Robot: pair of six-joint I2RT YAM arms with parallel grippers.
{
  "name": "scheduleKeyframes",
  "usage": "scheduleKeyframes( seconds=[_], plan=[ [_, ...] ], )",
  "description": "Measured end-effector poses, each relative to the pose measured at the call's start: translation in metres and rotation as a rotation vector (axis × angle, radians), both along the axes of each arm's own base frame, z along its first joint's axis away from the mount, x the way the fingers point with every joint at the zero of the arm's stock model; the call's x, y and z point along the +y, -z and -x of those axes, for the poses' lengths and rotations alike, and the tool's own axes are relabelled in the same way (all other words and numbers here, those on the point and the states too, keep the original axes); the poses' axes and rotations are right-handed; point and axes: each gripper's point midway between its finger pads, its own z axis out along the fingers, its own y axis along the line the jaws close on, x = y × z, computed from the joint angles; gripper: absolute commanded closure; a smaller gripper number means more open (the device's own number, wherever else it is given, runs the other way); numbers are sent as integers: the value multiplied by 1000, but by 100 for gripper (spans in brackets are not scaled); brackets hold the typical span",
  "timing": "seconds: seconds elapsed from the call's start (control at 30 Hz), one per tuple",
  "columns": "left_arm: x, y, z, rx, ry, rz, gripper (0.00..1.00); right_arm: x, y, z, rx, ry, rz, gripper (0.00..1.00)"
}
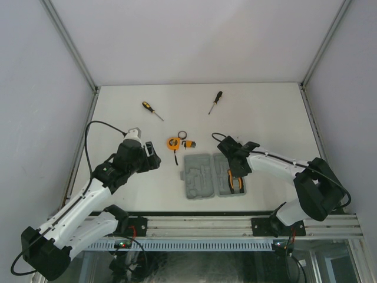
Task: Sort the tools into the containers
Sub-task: Place the pliers in the storage box.
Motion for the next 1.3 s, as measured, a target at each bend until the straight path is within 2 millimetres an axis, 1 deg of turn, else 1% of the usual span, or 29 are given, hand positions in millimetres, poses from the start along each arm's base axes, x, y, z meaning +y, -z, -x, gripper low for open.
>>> scheduleKeyframes(
  seconds=[0.5, 0.7, 0.97, 1.13, 1.23, 1.3],
  plan=[
    [-3, 5, -2, 15, 8, -1, 27, -3, 9, 4, 38, -11, 25, 100],
    [-5, 5, -2, 19, 13, 2, 28, -3, 11, 5, 17, 4, 6, 100],
    [-5, 6, -3, 21, 13, 1, 28, -3, 12, 4, -40, 33, 29, 100],
    [-5, 7, -3, 26, 13, -2, 28, -2, 9, 3, -96, 65, -5, 94],
    [-5, 8, -3, 27, 13, -3, 27, 2, 1, -1, -149, 85, -65, 90],
    [-5, 8, -3, 27, 13, -3, 27, 4, -1, 0, -155, 87, -95, 86]
  ],
)
